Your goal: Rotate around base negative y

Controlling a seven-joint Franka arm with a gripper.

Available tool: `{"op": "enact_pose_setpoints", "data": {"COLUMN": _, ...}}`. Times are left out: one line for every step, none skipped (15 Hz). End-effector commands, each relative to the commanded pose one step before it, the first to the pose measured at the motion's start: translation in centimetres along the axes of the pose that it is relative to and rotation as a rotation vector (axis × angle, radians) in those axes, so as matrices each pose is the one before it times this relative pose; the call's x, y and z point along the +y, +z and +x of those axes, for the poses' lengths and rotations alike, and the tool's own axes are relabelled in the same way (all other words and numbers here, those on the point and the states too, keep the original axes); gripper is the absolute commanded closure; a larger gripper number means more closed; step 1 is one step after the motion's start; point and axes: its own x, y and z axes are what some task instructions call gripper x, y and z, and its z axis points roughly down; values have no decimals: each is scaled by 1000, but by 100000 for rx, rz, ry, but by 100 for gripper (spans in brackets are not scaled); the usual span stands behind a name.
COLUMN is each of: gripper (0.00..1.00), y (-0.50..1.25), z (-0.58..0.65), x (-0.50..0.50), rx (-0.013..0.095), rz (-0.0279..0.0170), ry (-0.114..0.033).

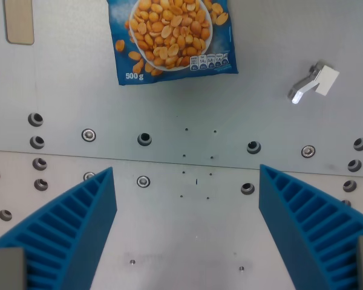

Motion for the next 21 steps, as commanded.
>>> {"op": "enact_pose_setpoints", "data": {"gripper": 0, "y": -275, "z": -68, "x": -5, "rx": 1901, "rz": -227, "ry": -14}}
{"op": "enact_pose_setpoints", "data": {"gripper": 0, "y": 0, "z": 0, "x": 0, "rx": 1324, "rz": -160, "ry": 5}}
{"op": "enact_pose_setpoints", "data": {"gripper": 0, "y": 0, "z": 0, "x": 0, "rx": 1324, "rz": -160, "ry": 5}}
{"op": "enact_pose_setpoints", "data": {"gripper": 0, "y": 0, "z": 0, "x": 0, "rx": 1324, "rz": -160, "ry": 5}}
{"op": "enact_pose_setpoints", "data": {"gripper": 0, "y": 0, "z": 0, "x": 0, "rx": 1324, "rz": -160, "ry": 5}}
{"op": "enact_pose_setpoints", "data": {"gripper": 0, "y": 0, "z": 0, "x": 0, "rx": 1324, "rz": -160, "ry": 5}}
{"op": "enact_pose_setpoints", "data": {"gripper": 0, "y": 0, "z": 0, "x": 0, "rx": 1324, "rz": -160, "ry": 5}}
{"op": "enact_pose_setpoints", "data": {"gripper": 0, "y": 0, "z": 0, "x": 0, "rx": 1324, "rz": -160, "ry": 5}}
{"op": "enact_pose_setpoints", "data": {"gripper": 0, "y": 0, "z": 0, "x": 0, "rx": 1324, "rz": -160, "ry": 4}}
{"op": "enact_pose_setpoints", "data": {"gripper": 0, "y": 0, "z": 0, "x": 0, "rx": 1324, "rz": -160, "ry": 4}}
{"op": "enact_pose_setpoints", "data": {"gripper": 0, "y": 0, "z": 0, "x": 0, "rx": 1324, "rz": -160, "ry": 4}}
{"op": "enact_pose_setpoints", "data": {"gripper": 0, "y": 0, "z": 0, "x": 0, "rx": 1324, "rz": -160, "ry": 4}}
{"op": "enact_pose_setpoints", "data": {"gripper": 0, "y": 0, "z": 0, "x": 0, "rx": 1324, "rz": -160, "ry": 4}}
{"op": "enact_pose_setpoints", "data": {"gripper": 0, "y": 0, "z": 0, "x": 0, "rx": 1324, "rz": -160, "ry": 4}}
{"op": "enact_pose_setpoints", "data": {"gripper": 0, "y": 0, "z": 0, "x": 0, "rx": 1324, "rz": -160, "ry": 3}}
{"op": "enact_pose_setpoints", "data": {"gripper": 0, "y": 0, "z": 0, "x": 0, "rx": 1324, "rz": -160, "ry": 3}}
{"op": "enact_pose_setpoints", "data": {"gripper": 0, "y": 0, "z": 0, "x": 0, "rx": 1324, "rz": -160, "ry": 3}}
{"op": "enact_pose_setpoints", "data": {"gripper": 0, "y": 0, "z": 0, "x": 0, "rx": 1324, "rz": -160, "ry": 3}}
{"op": "enact_pose_setpoints", "data": {"gripper": 0, "y": 0, "z": 0, "x": 0, "rx": 1324, "rz": -160, "ry": 2}}
{"op": "enact_pose_setpoints", "data": {"gripper": 0, "y": 0, "z": 0, "x": 0, "rx": 1324, "rz": -160, "ry": 2}}
{"op": "enact_pose_setpoints", "data": {"gripper": 0, "y": 0, "z": 0, "x": 0, "rx": 1324, "rz": -160, "ry": 2}}
